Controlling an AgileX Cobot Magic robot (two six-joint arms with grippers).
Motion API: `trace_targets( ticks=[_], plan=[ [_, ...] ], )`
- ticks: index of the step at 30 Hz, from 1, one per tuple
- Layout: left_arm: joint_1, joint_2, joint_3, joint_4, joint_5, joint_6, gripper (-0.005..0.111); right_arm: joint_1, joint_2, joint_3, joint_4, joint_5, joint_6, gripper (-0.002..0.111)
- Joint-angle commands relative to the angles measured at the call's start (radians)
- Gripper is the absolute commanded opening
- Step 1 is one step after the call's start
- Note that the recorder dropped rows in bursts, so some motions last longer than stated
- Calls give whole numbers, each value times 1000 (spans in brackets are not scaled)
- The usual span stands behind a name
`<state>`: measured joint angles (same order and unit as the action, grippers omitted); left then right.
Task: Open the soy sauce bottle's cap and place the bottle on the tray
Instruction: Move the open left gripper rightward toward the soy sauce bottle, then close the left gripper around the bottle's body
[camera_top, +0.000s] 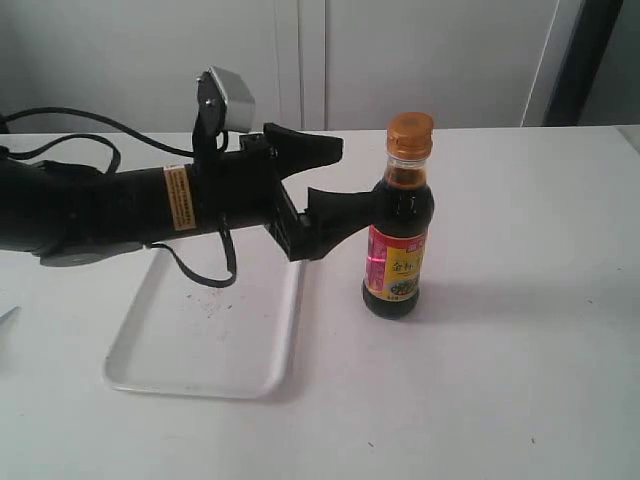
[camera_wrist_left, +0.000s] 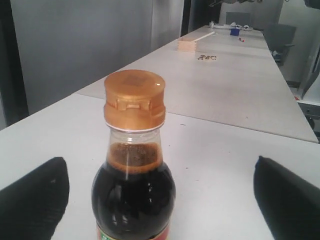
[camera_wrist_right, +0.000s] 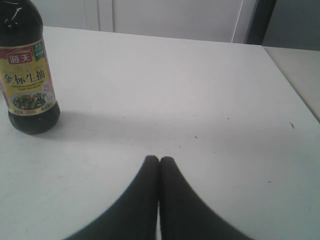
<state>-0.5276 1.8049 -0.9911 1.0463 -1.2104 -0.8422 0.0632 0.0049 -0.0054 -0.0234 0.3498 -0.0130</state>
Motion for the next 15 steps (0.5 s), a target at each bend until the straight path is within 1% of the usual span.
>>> trace_targets(
  ticks=[1, 7, 15],
  plan=[
    [-25, 50, -41, -7, -11, -10, 105, -3, -5, 5, -3, -1, 2, 0],
    [-54, 110, -97, -7, -11, 11, 105, -3, -5, 5, -3, -1, 2, 0],
    [-56, 192, -176, -13, -11, 9, 105, -3, -5, 5, -3, -1, 2, 0]
  ],
)
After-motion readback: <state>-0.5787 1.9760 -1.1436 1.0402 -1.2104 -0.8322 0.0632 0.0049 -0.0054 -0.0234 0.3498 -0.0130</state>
